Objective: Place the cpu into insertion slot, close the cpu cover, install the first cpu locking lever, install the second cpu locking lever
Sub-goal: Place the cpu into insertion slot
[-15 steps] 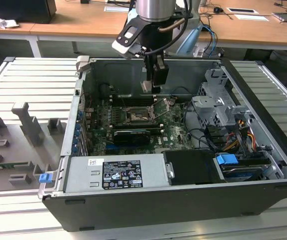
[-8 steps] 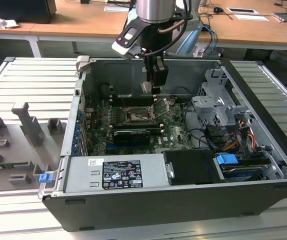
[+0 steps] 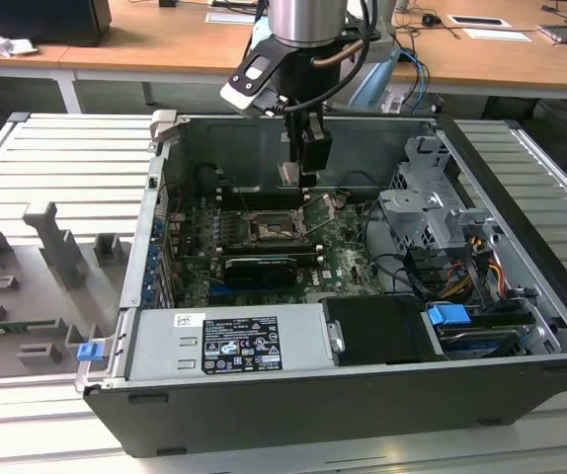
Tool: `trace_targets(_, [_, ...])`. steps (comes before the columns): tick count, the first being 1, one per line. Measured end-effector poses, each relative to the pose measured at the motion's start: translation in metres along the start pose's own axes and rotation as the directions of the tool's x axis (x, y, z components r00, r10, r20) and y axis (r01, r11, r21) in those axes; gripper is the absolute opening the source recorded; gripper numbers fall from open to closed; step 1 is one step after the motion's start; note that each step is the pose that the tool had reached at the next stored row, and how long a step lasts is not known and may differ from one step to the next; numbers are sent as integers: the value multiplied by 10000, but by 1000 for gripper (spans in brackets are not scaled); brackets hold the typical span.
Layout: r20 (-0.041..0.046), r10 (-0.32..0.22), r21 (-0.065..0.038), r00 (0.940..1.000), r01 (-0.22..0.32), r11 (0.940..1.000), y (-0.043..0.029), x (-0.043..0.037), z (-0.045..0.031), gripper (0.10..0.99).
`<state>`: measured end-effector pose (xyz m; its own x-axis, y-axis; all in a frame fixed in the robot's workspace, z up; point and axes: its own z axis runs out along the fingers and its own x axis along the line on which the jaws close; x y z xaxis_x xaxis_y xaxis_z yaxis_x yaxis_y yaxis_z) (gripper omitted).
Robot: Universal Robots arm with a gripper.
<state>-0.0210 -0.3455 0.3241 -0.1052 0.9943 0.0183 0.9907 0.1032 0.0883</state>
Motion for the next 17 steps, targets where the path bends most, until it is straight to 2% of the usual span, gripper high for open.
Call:
trace_targets(12, [3,30,-1,10000,-30,10000,-8,3,42,529])
trace_targets(17, [43,490,-11,9988,-490,9988,-19,8,99,529])
